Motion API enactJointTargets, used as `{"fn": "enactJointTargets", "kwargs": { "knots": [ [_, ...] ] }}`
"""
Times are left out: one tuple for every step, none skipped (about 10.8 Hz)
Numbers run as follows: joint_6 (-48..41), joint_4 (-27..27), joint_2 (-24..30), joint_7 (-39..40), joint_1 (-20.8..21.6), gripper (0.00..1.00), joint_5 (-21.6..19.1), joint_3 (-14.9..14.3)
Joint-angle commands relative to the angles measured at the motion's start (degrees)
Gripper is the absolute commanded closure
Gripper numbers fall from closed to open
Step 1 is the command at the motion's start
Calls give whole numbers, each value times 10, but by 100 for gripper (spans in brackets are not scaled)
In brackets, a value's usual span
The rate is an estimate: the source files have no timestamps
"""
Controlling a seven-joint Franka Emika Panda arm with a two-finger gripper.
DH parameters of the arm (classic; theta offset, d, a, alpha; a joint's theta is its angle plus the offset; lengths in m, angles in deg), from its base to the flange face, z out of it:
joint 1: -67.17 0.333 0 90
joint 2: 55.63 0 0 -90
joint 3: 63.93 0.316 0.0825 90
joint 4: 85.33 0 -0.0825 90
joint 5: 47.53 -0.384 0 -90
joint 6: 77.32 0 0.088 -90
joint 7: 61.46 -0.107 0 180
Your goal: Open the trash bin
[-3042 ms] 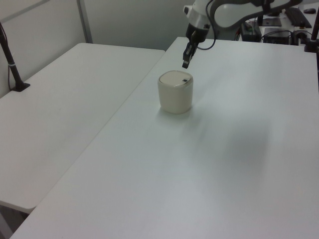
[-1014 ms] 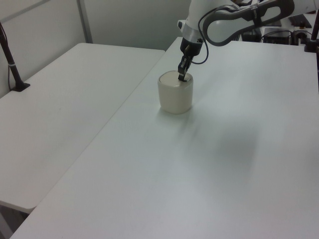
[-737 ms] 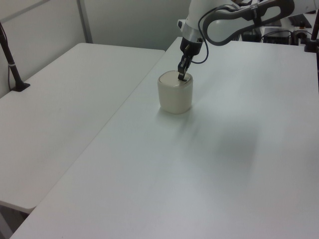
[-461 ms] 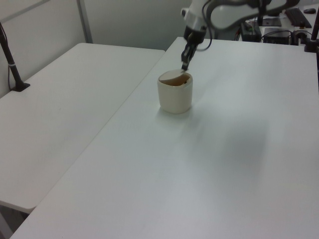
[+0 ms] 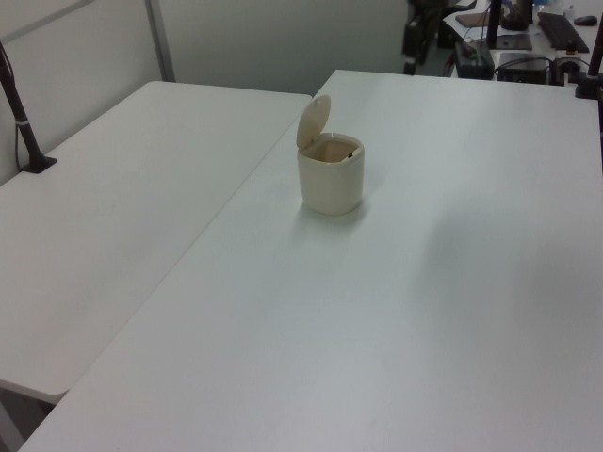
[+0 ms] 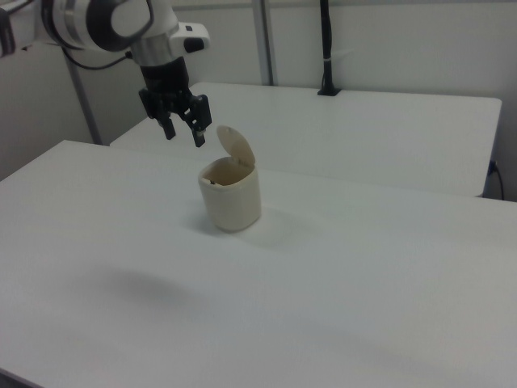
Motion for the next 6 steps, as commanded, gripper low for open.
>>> {"fn": "enactJointTargets", "kwargs": {
  "knots": [
    [-57,-36,42,-5,-15,0,3,-3],
    [-68,-36,42,-5,-14,0,2,-3],
    [-70,-36,40,-5,-14,0,2,-3],
    [-71,-35,40,-5,-17,0,0,-3],
    [-70,-34,41,-5,-18,0,0,-4],
    [-70,-34,40,-5,-18,0,-1,-4]
  ]
}}
